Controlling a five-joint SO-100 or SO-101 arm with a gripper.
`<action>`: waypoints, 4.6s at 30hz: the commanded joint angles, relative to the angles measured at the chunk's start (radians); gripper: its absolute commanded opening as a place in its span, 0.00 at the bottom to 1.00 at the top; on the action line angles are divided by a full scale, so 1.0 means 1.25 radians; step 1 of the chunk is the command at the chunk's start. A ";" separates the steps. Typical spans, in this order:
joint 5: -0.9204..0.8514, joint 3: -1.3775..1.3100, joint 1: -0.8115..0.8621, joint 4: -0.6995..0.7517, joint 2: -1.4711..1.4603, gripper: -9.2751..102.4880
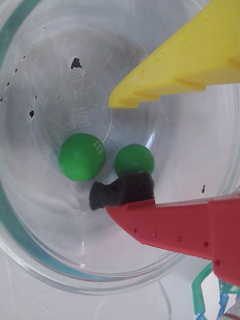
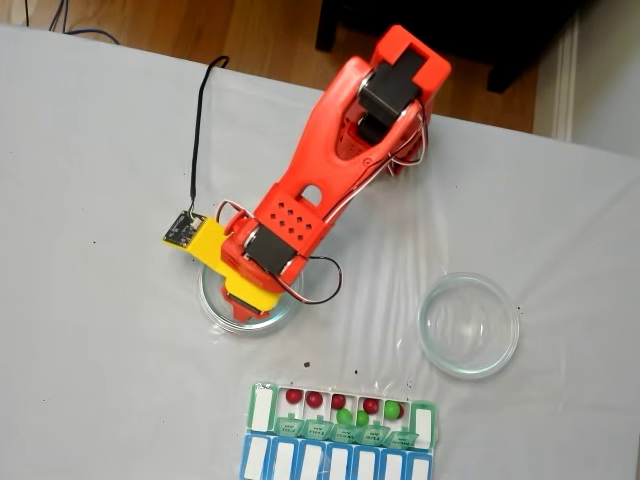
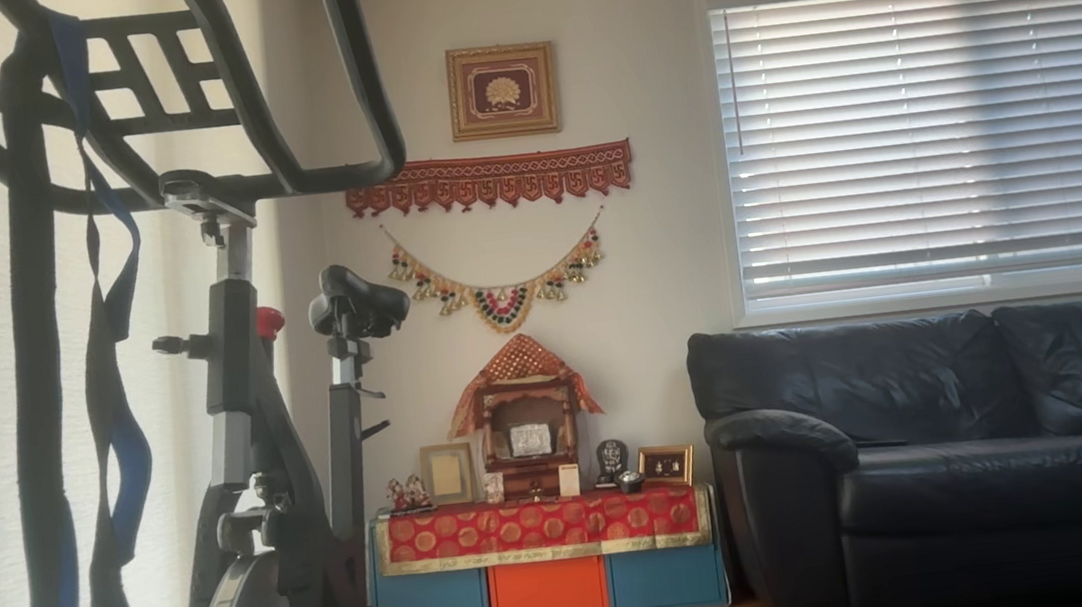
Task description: Sort medicines into box.
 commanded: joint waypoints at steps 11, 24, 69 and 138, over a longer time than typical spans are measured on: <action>-0.061 -0.022 -0.042 0.007 0.000 0.26; -0.098 0.006 -0.045 0.012 0.023 0.24; -0.239 0.063 -0.053 0.040 0.058 0.11; -0.384 -0.133 -0.099 0.307 -0.108 0.30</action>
